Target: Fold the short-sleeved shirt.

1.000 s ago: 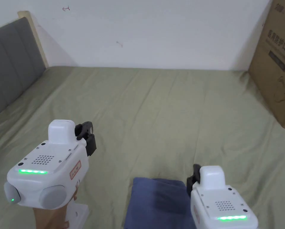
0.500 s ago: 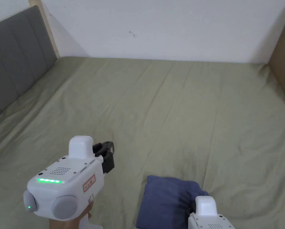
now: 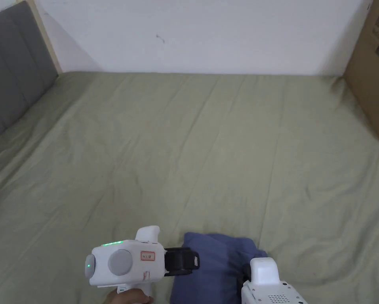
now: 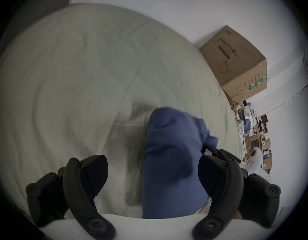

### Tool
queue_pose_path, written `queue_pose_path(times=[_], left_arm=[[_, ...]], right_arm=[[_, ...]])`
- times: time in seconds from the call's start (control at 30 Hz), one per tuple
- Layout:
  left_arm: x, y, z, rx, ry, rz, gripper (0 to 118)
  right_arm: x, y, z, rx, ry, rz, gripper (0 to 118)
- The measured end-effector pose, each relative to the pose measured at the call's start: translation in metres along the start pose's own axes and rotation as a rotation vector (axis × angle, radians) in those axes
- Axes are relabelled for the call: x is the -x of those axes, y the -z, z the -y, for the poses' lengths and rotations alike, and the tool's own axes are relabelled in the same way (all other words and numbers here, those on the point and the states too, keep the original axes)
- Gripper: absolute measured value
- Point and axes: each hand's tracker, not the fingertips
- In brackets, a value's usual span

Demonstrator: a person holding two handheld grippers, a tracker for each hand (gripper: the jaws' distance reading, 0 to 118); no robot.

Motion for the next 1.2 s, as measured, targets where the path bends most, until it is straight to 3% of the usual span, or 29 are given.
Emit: queue_pose_path(times=[0.07, 0.17, 0.27, 0.33, 0.6, 0.87, 1.2], left_arm=[[-0.001, 0.008, 0.001, 0.054, 0.005, 0.033, 91], [-0.001, 0.012, 0.003, 0.057, 0.007, 0.093, 54], [0.0, 0.016, 0.003, 0.072, 0.001, 0.094, 31], [-0.001, 0.012, 0.002, 0.075, 0.013, 0.109, 23], [0.026, -0.034, -0.022, 0.02, 0.052, 0.081, 20], [0.132, -0.137, -0.093, -0.082, 0.077, -0.172, 20], [0.25, -0.23, -0.149, -0.123, -0.028, -0.488, 20]], right_arm=[[0.0, -0.001, 0.0, 0.001, -0.004, -0.004, 0], [-0.005, 0.002, -0.001, 0.006, -0.002, -0.016, 0], [-0.01, 0.002, -0.005, 0.02, 0.005, -0.035, 0], [-0.011, 0.0, -0.01, 0.03, -0.009, -0.049, 0], [-0.017, -0.039, -0.051, -0.081, -0.01, -0.051, 0], [-0.018, -0.068, -0.088, -0.192, -0.047, -0.032, 0], [0.005, -0.056, -0.12, -0.225, -0.064, -0.021, 0]])
